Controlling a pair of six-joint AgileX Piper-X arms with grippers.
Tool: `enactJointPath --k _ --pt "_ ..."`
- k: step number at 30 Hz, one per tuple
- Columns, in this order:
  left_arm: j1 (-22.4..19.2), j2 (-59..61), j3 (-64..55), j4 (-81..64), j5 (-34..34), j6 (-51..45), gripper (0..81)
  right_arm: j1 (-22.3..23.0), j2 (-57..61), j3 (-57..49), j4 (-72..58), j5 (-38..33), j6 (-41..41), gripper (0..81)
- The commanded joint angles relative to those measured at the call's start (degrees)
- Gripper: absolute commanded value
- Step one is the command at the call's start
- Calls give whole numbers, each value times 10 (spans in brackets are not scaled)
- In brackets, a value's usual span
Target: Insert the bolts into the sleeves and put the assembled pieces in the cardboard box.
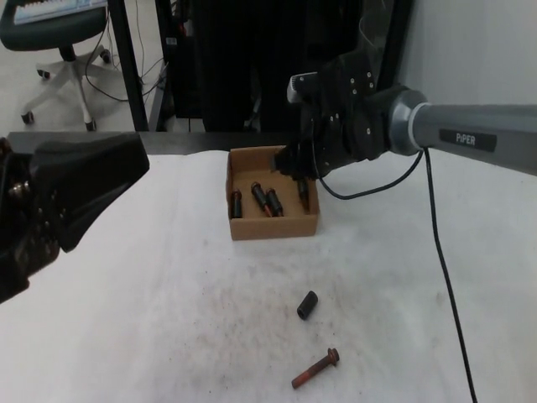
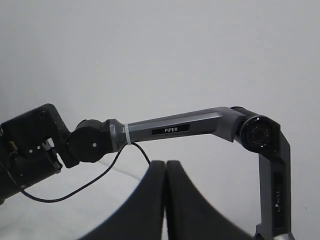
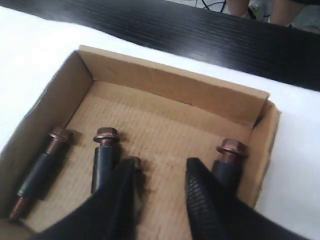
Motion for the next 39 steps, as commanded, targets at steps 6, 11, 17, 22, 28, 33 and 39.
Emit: enactJointPath --k 6,11,17,22,28,33,39 --pt "-1 -5 -1 -7 16 -14 3 -15 -98 -3 86 -14 -8 8" --pt "-8 -5 -1 7 43 -47 3 -20 -205 20 173 -20 -54 8" --pt "-42 -5 -5 234 -12 71 3 -20 -380 132 191 -21 -49 8" --pt "-92 -5 -37 449 -100 202 3 -20 -532 253 187 -21 -25 8" --pt "-152 33 -81 570 -161 263 3 -20 -660 383 194 -21 35 8" --pt "-236 93 -117 632 -161 265 3 -20 -709 465 234 -51 78 8" --pt "-359 195 -233 778 -284 358 3 -18 -750 521 248 -74 82 8"
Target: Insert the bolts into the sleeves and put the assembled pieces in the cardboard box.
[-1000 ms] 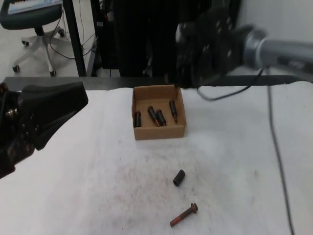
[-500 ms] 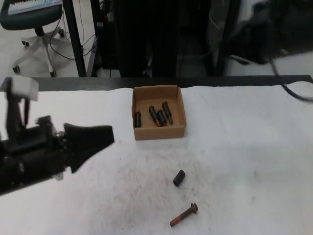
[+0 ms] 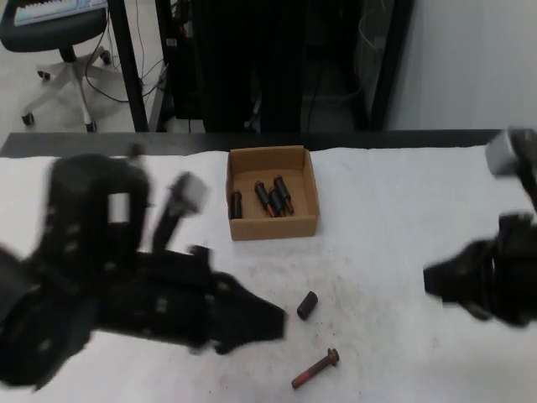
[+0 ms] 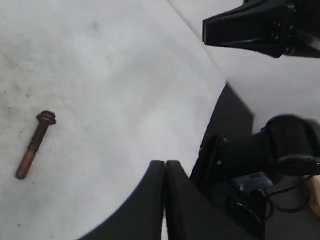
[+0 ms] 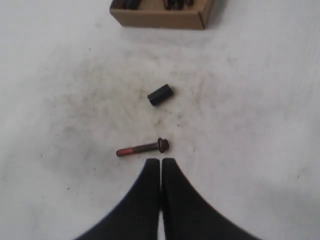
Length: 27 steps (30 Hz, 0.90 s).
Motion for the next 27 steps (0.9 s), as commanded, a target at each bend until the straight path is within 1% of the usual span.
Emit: enactJointPath --k 1,3,4,7,9,10,12,15,16,17,21,24,27 --pt "-66 66 -86 103 -125 81 3 0 -26 18 2 -12 4 8" --pt "-81 107 -126 158 -174 113 3 0 -35 20 2 -12 4 8" --pt "-84 131 -148 187 -182 132 3 0 -40 21 2 -14 4 8" --pt "-86 190 -203 269 -172 186 3 0 -54 20 11 -14 4 8" --pt "-87 222 -240 316 -167 227 46 0 -63 20 18 -14 4 8" --pt "-89 235 -258 339 -167 242 88 0 -67 22 20 -16 4 8" --pt "-94 259 -287 376 -174 263 210 0 -73 22 29 -19 4 8" --pt "-109 281 -327 406 -232 284 403 0 -76 22 41 -19 4 8" --pt "-117 286 -339 410 -259 293 446 0 -76 22 43 -19 1 8" --pt "-124 291 -350 414 -281 301 461 0 -76 22 45 -19 -4 8" --pt "-154 311 -376 415 -355 343 461 -1 -76 22 45 -19 -15 8" --pt "-166 328 -378 417 -409 354 461 -2 -76 22 45 -19 -14 8" --pt "-169 345 -378 417 -424 355 461 -6 -86 22 49 -12 -14 8"
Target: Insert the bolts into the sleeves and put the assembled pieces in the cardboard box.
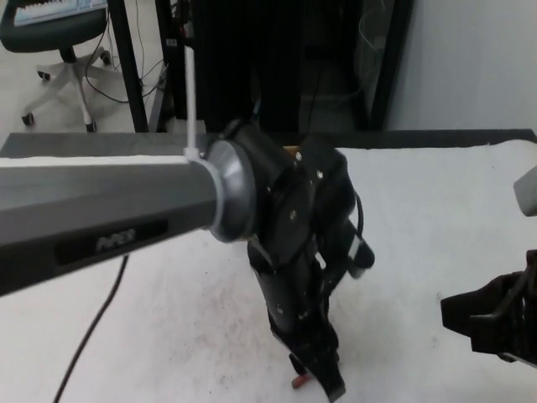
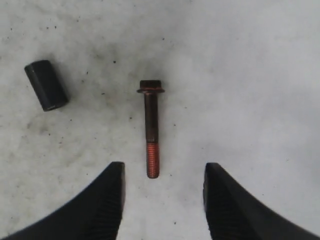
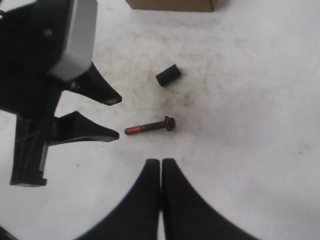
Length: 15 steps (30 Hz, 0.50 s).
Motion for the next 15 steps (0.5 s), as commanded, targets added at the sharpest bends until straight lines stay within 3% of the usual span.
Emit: enactJointPath --k 1,7,15 --pt "-2 9 -5 5 -17 6 461 -8 -13 -1 8 1 -7 8" --pt "-17 33 -5 3 -19 88 461 -50 -41 -1 46 3 -56 8" --pt "-22 62 -5 -18 -23 73 461 -105 -71 -1 74 -2 -82 8"
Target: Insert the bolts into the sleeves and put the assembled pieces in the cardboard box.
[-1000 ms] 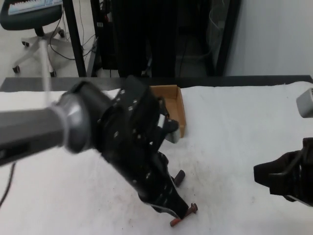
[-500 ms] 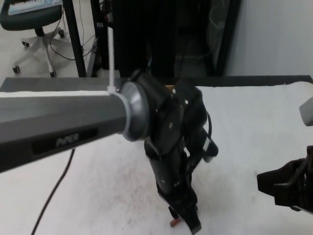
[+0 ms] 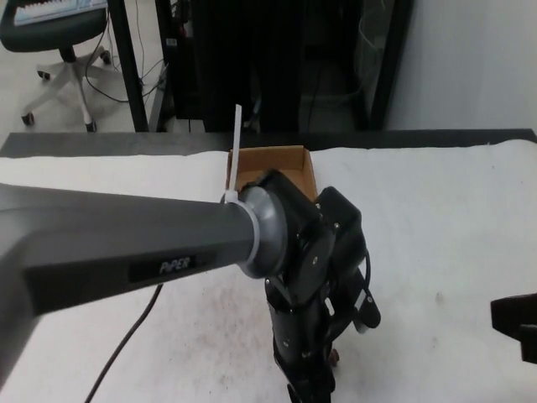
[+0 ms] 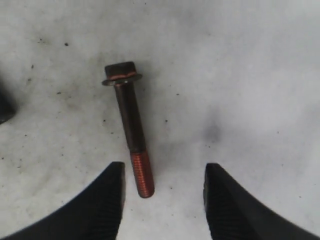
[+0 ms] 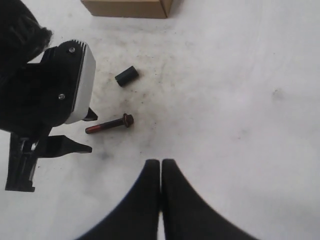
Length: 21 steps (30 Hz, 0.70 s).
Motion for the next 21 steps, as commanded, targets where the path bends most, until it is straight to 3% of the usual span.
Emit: enactJointPath --k 1,21 --pt "-3 6 -5 -7 -6 -5 461 -4 -6 -1 1 -4 -7 8" --pt "-4 39 -5 -66 -27 -7 460 -4 -6 -1 5 -4 -7 8"
